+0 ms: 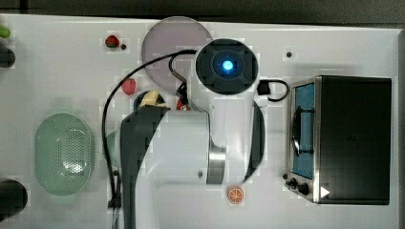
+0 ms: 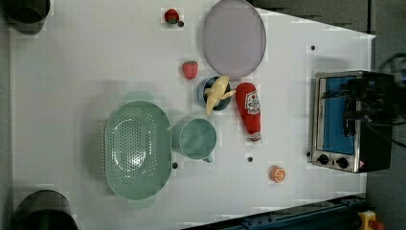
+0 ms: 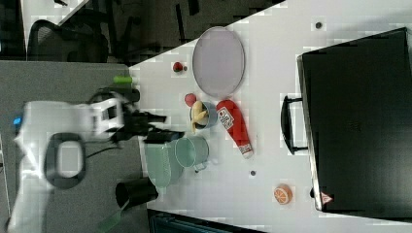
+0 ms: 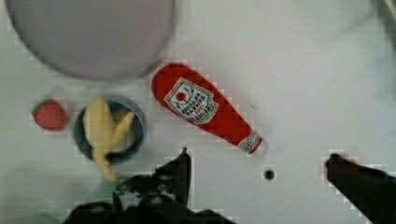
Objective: Pick Ketchup from the table and place it in strainer.
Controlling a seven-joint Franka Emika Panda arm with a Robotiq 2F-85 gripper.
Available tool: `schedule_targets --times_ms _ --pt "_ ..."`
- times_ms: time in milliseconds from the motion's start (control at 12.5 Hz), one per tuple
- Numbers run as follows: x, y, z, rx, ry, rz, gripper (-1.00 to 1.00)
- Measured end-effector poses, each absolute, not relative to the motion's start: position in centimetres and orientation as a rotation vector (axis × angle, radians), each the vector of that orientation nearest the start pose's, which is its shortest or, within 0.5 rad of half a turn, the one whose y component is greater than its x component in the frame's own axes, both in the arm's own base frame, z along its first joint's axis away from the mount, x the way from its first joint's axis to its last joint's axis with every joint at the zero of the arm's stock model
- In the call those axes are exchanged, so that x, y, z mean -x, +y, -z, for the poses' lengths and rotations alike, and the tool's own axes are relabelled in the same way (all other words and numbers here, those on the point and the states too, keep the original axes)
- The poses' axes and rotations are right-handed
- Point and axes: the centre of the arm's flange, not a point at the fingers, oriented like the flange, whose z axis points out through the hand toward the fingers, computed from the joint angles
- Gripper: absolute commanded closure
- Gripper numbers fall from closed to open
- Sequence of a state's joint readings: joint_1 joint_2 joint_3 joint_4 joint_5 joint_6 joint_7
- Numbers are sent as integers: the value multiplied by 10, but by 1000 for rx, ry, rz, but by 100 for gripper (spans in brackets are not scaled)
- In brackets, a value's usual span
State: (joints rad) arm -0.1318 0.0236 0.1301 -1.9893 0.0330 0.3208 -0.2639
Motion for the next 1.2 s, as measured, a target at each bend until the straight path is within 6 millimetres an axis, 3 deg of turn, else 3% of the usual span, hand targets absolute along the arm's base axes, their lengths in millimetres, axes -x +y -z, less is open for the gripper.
schedule_targets --times_ms 160,320,560,880,1040,1200 --pt "-546 4 -383 3061 613 -252 -100" --pt "-537 7 -342 3080 429 -286 -100" --pt "-536 14 -315 3094 174 -199 -100" --pt "-550 28 -287 3087 -108 -3 -100" --pt "-546 31 -257 3073 -185 -12 -100" --pt "-530 34 -218 3062 -226 -96 -100"
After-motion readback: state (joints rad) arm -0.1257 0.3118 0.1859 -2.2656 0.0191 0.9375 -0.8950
